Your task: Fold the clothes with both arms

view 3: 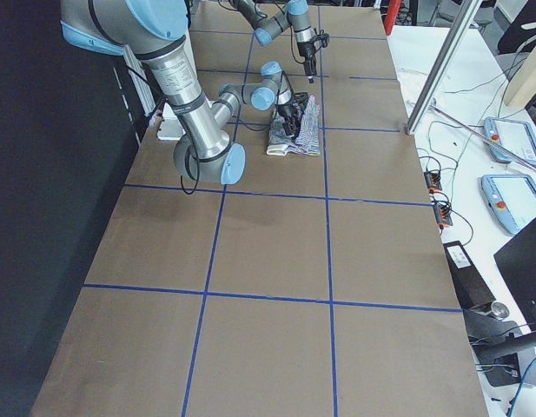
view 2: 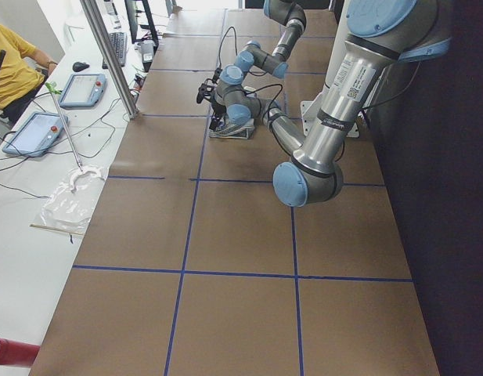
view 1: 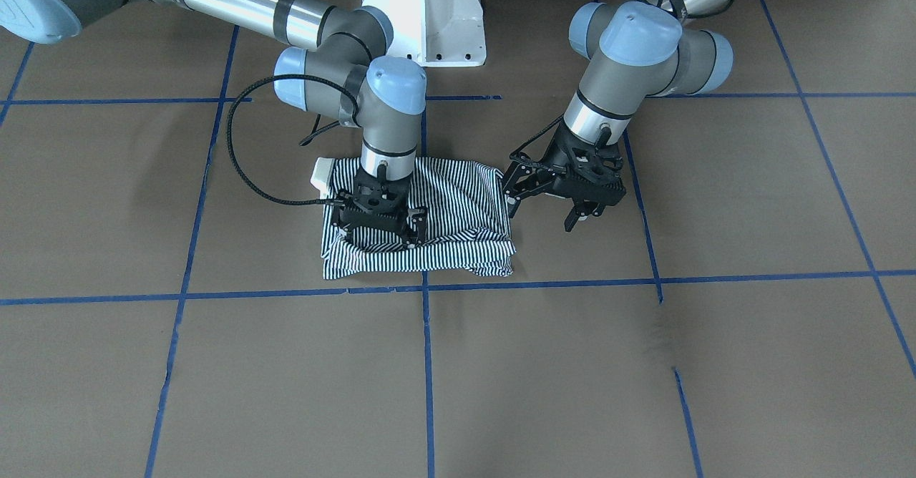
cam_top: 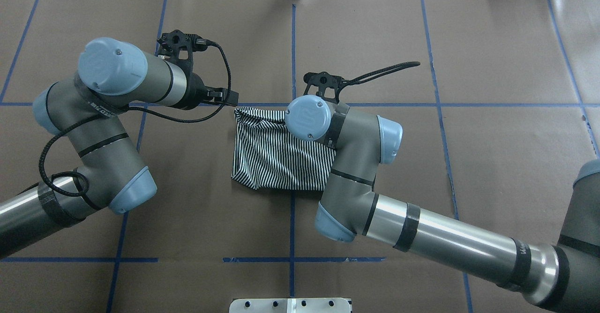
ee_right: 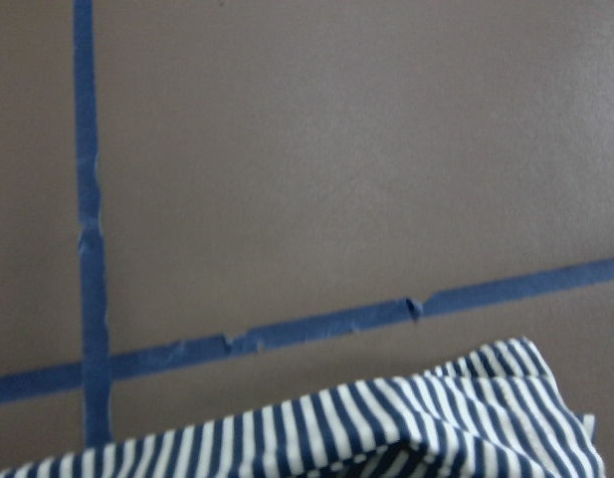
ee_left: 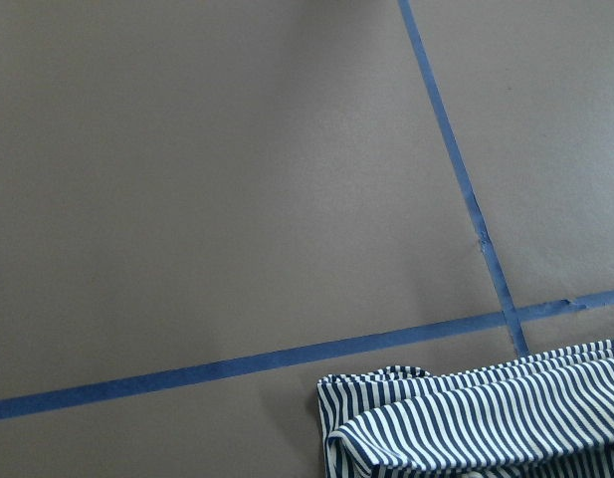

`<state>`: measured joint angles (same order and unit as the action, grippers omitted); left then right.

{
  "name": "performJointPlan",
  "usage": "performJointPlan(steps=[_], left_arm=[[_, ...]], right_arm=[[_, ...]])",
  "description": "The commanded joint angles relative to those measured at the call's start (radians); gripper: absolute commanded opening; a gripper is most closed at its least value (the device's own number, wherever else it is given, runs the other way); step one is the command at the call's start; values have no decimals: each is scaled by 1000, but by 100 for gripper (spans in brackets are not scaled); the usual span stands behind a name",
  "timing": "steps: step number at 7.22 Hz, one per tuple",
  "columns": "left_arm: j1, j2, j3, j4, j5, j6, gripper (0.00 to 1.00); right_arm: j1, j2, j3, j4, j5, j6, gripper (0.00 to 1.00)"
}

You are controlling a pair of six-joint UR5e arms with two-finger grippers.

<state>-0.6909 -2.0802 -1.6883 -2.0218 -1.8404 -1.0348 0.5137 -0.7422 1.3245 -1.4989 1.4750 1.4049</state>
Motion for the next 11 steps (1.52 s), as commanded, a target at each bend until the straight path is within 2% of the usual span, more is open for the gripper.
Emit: performJointPlan(steps=[1, 3, 5, 7, 9, 11], left_arm=[[2, 0, 7, -1, 0, -13, 100], [11, -12, 38, 9, 4, -19, 100], [78, -70, 135, 12, 119, -21, 100], [141, -78, 145, 14, 162, -22, 100], [163, -83, 153, 15, 165, -22, 100], [179, -132, 218, 15, 171, -22, 100]], right_arm=[[141, 46, -129, 12, 124, -81, 100], [257, 53, -126, 11, 313, -215, 100], [255, 46, -96, 19, 320, -218, 100], [255, 29, -79, 19, 318, -214, 100], [253, 27, -79, 20, 318, -216, 100], [255, 23, -77, 20, 317, -218, 100]])
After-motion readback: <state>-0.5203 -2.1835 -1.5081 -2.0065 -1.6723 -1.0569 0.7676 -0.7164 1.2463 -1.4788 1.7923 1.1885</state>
